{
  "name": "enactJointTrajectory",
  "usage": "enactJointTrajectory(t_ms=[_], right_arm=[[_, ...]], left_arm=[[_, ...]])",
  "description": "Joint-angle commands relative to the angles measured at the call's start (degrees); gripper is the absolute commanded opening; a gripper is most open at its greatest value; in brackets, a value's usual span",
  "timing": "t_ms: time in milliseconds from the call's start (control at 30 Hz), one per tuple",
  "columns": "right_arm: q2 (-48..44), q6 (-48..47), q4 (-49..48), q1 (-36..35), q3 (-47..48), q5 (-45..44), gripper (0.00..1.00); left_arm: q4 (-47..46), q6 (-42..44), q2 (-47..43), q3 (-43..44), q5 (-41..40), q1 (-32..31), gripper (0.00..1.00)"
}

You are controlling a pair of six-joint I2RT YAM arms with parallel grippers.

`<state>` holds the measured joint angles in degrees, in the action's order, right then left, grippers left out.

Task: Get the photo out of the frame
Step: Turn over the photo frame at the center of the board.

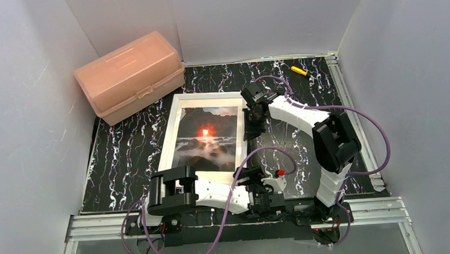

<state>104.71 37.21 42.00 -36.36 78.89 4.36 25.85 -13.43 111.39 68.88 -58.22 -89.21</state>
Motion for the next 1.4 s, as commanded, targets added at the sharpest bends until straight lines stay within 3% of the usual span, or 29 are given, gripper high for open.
enactJointTrajectory(t_ms=[0,167,233,367,400,633,1100,1267,1367], right_arm=[[-3.66,0.23,-0.59,-0.38,3.26,2.58,0.01],[-3.69,-0.41,-0.07,-0.31,3.79,0.72,0.02],[-3.84,-1.08,0.21,-0.19,3.82,-0.03,0.17],[-6.23,-1.4,-2.98,0.62,0.87,1.97,0.64],[-7.22,-1.03,-4.37,0.81,-0.56,2.51,0.72],[-11.94,4.18,-15.27,4.62,-10.59,10.89,0.98],[-9.0,12.18,-37.05,8.27,-21.76,30.17,0.96],[-7.49,12.8,-39.0,8.5,-21.83,31.0,0.84],[-6.54,13.57,-40.38,8.83,-21.53,32.75,0.68]], left_arm=[[-2.82,2.71,0.28,-0.18,-8.9,-0.11,0.62],[0.02,1.63,0.57,1.4,-11.17,-0.68,0.4],[1.05,1.07,-0.11,1.96,-11.54,-0.79,0.35],[3.96,-0.41,-1.83,2.98,-11.61,-0.92,0.27],[5.27,-1.33,-2.17,3.48,-11.72,-1.04,0.26],[10.97,-5.36,-5.04,5.96,-12.32,-1.49,0.22],[19.25,-12.71,-8.48,8.56,-12.73,-2.17,0.16],[23.41,-15.68,-8.44,9.91,-13.7,-2.67,0.16],[24.48,-16.19,-8.55,10.58,-14.02,-3.02,0.17]])
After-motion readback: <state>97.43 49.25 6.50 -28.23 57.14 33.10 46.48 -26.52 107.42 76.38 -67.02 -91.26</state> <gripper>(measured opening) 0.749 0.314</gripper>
